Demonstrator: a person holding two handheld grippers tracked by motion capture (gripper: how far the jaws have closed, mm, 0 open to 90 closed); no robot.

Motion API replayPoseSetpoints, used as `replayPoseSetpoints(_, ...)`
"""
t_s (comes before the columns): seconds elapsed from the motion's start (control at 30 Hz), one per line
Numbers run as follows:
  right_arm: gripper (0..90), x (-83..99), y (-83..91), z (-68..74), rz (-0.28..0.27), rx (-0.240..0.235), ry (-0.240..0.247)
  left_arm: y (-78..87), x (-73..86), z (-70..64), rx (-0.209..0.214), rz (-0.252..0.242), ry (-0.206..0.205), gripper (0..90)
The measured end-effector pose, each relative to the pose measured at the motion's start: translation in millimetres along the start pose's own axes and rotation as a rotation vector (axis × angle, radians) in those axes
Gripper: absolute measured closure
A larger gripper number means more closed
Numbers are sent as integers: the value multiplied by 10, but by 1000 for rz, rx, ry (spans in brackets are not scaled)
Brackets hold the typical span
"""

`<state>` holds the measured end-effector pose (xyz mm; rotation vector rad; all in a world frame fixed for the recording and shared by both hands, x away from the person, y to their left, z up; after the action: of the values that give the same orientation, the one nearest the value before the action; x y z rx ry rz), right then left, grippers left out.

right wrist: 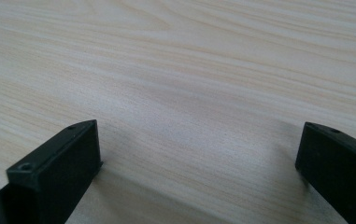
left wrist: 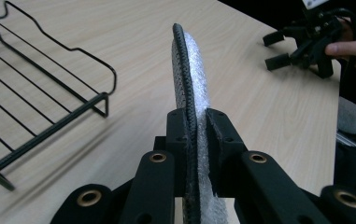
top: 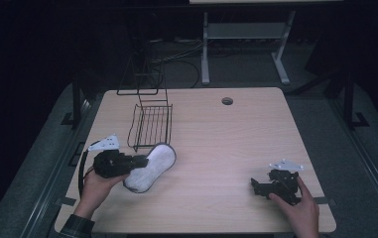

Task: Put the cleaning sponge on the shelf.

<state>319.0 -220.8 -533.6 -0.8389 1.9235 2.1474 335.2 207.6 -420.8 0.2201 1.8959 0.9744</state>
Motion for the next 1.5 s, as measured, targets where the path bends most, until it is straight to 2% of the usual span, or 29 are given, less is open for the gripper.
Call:
replayPoseSetpoints(0.57,0,0,0,0,0,0,0,180,-135,355,-51,-45,40,800)
replayPoseSetpoints(0.8,0,0,0,-1,0,0,0,253,-267,500,-67,-82,53,801)
replayPoseSetpoints(1.17,0,-2,-1,-1,0,1,-1,193,-381,714,-70,-99,82,801)
replayPoseSetpoints(1.37,0,-2,-1,-1,0,1,-1,184,-453,890,-102,-111,91,801)
replayPoseSetpoints(1.47,0,-2,-1,0,0,1,-2,187,-477,937,-99,-123,99,802)
replayPoseSetpoints(1.5,0,-2,-1,-1,0,1,-2,180,-493,989,-108,-122,105,802)
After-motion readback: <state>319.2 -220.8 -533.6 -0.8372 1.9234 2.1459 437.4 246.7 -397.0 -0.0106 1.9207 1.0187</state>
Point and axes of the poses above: each handheld gripper's, and its own axes: y roughly backward along the jaws, x roughly out of its underside, z roughly to its left, the point moved 7 cm from there along -y, roughly forward along the jaws, and after that the axes turned 15 degrees about z, right-handed, at the moved point
